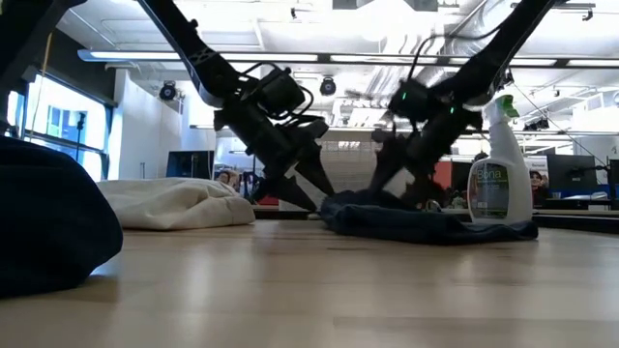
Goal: Fold laundry
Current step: Fold the blue shorts
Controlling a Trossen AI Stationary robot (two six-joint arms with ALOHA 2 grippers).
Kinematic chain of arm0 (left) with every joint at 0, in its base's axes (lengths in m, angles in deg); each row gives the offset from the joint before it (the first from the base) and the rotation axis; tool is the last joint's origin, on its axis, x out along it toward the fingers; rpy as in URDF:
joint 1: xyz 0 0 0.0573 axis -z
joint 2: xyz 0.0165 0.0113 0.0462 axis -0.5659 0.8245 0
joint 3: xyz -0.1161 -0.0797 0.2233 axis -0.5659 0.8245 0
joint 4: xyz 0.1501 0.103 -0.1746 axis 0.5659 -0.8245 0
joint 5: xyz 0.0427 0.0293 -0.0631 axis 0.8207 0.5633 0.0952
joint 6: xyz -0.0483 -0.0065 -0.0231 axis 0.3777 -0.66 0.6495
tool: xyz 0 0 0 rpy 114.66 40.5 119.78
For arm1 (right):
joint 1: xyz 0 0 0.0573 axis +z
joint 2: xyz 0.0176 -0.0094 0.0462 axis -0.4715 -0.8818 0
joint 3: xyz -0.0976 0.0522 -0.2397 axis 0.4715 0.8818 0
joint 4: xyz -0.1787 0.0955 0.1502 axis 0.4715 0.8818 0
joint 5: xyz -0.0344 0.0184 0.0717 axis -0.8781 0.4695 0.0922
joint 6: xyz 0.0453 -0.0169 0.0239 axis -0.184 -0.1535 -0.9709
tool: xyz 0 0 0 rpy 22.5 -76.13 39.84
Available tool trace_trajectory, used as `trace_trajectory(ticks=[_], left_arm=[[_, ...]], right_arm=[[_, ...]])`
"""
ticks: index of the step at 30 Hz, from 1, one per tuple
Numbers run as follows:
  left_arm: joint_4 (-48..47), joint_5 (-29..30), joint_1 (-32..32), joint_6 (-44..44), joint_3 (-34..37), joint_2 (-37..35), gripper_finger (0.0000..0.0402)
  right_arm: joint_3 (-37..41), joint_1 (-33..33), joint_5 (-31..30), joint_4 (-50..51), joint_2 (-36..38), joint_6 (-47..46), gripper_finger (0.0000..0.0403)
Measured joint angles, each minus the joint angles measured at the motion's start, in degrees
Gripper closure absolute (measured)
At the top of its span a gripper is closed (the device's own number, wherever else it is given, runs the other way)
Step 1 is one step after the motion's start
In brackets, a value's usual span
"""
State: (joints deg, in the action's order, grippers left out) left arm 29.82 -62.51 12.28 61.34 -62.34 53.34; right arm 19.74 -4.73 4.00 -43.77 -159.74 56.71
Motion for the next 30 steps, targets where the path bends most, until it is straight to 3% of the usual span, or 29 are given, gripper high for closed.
trace_trajectory(ticks=[5,9,11,16,20,23,27,30], left_arm=[[-5.1,-0.6,-0.4,-1.1,0.0,-0.9,0.0183],[-9.8,0.5,-0.1,-5.2,-0.1,-4.1,0.0184],[-10.7,0.7,0.5,-7.3,0.0,-5.4,0.0184],[-4.0,-0.6,1.7,-9.1,-0.1,-6.3,0.0184],[7.1,-4.2,2.1,-12.7,0.0,-3.8,0.0182],[12.9,-2.9,2.4,-14.9,-0.2,-1.1,0.0177],[15.5,-1.3,3.0,-20.2,-0.4,2.6,0.0166],[15.1,-1.2,3.3,-19.2,-0.5,4.5,0.0154]], right_arm=[[-0.2,2.1,12.1,4.0,-4.8,-1.0,0.0139],[-0.1,5.8,21.5,10.3,-2.8,0.4,0.0160],[0.2,6.7,23.2,13.2,-0.1,-0.7,0.0167],[0.0,6.2,21.3,20.1,8.2,-1.1,0.0176],[0.0,5.2,12.3,24.0,12.8,2.4,0.0176],[0.0,4.8,4.9,23.7,14.0,5.0,0.0176],[0.0,4.7,4.5,21.2,14.1,4.3,0.0176],[0.0,5.1,5.1,19.9,14.1,3.3,0.0176]])
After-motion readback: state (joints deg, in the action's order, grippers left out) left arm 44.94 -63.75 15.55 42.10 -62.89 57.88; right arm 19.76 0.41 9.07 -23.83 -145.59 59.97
